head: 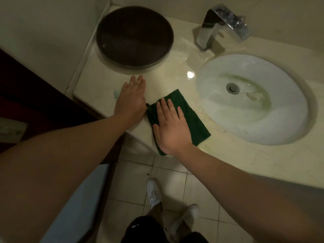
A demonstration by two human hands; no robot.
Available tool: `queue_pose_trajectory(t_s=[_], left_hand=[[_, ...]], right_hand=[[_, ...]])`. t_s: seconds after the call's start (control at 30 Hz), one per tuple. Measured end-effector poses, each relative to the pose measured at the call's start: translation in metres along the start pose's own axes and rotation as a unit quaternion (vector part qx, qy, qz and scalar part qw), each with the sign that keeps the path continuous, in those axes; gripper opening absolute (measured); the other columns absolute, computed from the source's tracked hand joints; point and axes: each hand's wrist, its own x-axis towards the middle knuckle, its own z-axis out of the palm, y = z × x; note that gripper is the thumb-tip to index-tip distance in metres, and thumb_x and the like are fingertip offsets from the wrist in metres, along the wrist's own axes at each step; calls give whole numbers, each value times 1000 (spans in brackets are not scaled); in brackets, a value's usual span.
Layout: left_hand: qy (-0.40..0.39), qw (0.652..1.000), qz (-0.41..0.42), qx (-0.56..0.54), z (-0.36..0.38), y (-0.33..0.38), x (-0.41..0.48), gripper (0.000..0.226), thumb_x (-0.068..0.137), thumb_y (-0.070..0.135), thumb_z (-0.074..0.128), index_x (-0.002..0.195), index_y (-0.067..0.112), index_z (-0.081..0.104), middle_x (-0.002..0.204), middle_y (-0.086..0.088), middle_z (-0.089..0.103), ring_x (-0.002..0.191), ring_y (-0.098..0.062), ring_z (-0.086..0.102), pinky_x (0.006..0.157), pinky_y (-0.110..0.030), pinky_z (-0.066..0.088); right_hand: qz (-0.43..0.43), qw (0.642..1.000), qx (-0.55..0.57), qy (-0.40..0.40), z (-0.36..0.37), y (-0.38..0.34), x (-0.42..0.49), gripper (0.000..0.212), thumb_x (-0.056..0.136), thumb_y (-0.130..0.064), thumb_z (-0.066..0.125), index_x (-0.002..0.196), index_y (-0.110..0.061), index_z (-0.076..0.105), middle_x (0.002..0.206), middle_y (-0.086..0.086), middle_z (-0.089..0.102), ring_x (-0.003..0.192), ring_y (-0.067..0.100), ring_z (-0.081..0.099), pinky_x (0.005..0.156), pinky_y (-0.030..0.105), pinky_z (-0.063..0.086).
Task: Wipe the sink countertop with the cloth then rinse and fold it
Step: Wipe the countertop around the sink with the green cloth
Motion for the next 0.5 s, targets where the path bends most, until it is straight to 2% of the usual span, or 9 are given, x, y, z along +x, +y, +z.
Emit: queue_pose_trajectory(t_s=[0.13, 0.3, 0.4, 0.5], left_hand=[[12, 999, -32, 24, -1, 26, -6, 62, 92, 10, 34, 150, 1, 16, 161, -14, 12, 148, -30, 5, 119, -42, 3], [-16, 1000, 15, 12, 10, 102, -32, 62, 98, 26, 26, 152, 5, 5, 162, -12, 1, 149, -27, -4, 121, -43, 3], [-43, 999, -5, 8, 27, 123, -45, 62, 99, 30, 21, 152, 5, 0, 162, -13, -4, 149, -27, -6, 121, -44, 2], [-30, 999, -13, 22, 33, 126, -49, 62, 99, 34, 17, 152, 6, 1, 161, -13, -3, 149, -27, -6, 121, -45, 4]], right_hand=[[-2, 999, -31, -22, -12, 54, -25, 66, 98, -43, 20, 154, -12, 6, 163, 6, 3, 150, 20, -2, 121, 44, 5], [59, 997, -38, -20, -20, 108, -48, 65, 98, -41, 19, 154, -12, 1, 163, 8, 3, 150, 22, -2, 122, 45, 6], [119, 992, -31, -8, -19, 111, -50, 66, 97, -39, 17, 154, -8, 3, 163, 12, 3, 150, 25, -1, 121, 45, 6], [166, 986, -15, 4, -17, 85, -42, 67, 96, -41, 13, 153, -6, 4, 162, 13, 2, 150, 27, -1, 121, 47, 8]])
